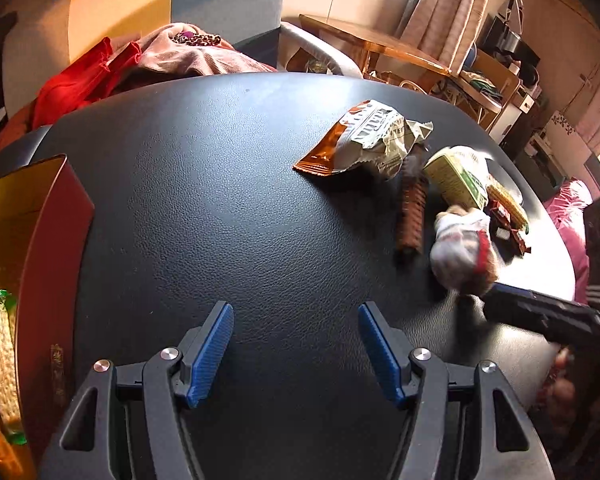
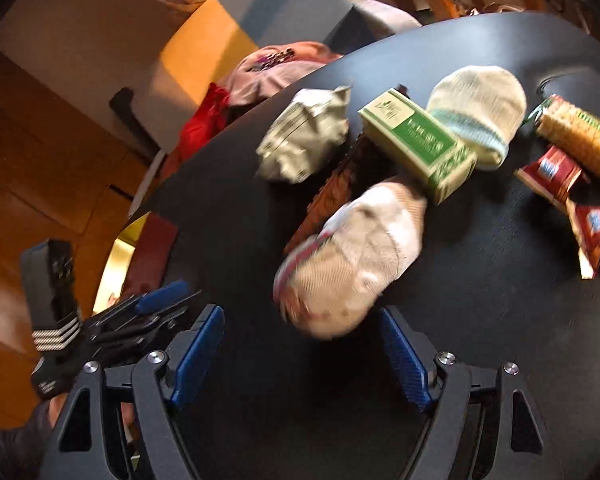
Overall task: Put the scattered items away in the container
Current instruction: 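Return both tools to the table and grasp the green oil box with right tool, then grasp the knitted beanie with the left tool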
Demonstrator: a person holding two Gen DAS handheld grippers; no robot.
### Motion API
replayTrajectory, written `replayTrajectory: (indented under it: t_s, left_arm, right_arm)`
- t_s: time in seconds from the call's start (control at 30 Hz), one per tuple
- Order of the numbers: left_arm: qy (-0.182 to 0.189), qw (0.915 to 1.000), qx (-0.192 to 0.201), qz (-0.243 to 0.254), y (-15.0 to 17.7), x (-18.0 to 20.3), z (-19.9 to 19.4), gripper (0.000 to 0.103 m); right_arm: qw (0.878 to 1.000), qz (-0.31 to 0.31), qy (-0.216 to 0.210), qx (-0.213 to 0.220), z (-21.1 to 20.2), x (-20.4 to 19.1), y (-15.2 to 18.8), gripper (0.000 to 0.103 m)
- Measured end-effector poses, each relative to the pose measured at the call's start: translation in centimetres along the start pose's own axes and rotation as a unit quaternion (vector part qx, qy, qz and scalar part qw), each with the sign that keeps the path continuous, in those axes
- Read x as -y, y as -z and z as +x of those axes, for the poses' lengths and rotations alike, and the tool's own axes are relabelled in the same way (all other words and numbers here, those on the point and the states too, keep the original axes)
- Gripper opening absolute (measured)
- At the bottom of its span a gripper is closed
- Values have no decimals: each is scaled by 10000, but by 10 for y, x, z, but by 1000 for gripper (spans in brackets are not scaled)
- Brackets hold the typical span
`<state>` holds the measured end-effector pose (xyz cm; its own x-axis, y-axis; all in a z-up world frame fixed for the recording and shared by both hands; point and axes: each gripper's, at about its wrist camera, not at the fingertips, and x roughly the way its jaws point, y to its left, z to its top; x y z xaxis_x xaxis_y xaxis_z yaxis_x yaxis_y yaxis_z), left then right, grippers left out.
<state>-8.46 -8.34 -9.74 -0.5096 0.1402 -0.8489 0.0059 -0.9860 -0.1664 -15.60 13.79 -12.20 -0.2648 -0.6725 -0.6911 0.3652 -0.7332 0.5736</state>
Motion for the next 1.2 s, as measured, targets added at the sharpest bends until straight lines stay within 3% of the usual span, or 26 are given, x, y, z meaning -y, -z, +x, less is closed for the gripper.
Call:
replayTrajectory:
  t_s: [0.1,0.2,0.4,0.57,0.73,0.83,0.9,0.97,1.1,1.2]
  left_arm:
    - [10,10000,12,86,-1,1,-1,66]
    - [42,9999,12,140,-3,4,0,66]
    - [98,9997,-5,238,-4,10,1,66]
    - [231,9993,53,276,0,12,-4,66]
    - [311,9989,63,350,5,12,-8,66]
    - [339,9987,71,370,6,12,-9,66]
    - [366,9987,60,351,7,12,-9,66]
    - [377,9987,61,341,10,12,-11,66]
    - [525,9977,122,407,19,14,-20,66]
    - [874,9939,270,612,27,19,-36,69]
  right_arm:
    - [9998,5,131,144,-16,0,8,81]
    - [9977,-12,527,421,-33,5,4,81]
    - [9928,-360,893,716,-35,9,-41,78]
    - [9861,-872,1327,495,-2,7,-89,52]
    - [9741,-1280,1866,-21,33,16,-114,49]
    - [9630,-1593,2151,-302,44,18,-106,49]
    - [9606,-1693,2169,-377,43,16,-97,36]
    - [9590,-1775,2164,-454,41,15,-88,32]
    - [9618,-1858,1945,-514,33,2,-60,32]
    - [9677,-1789,1705,-496,23,-7,-37,32]
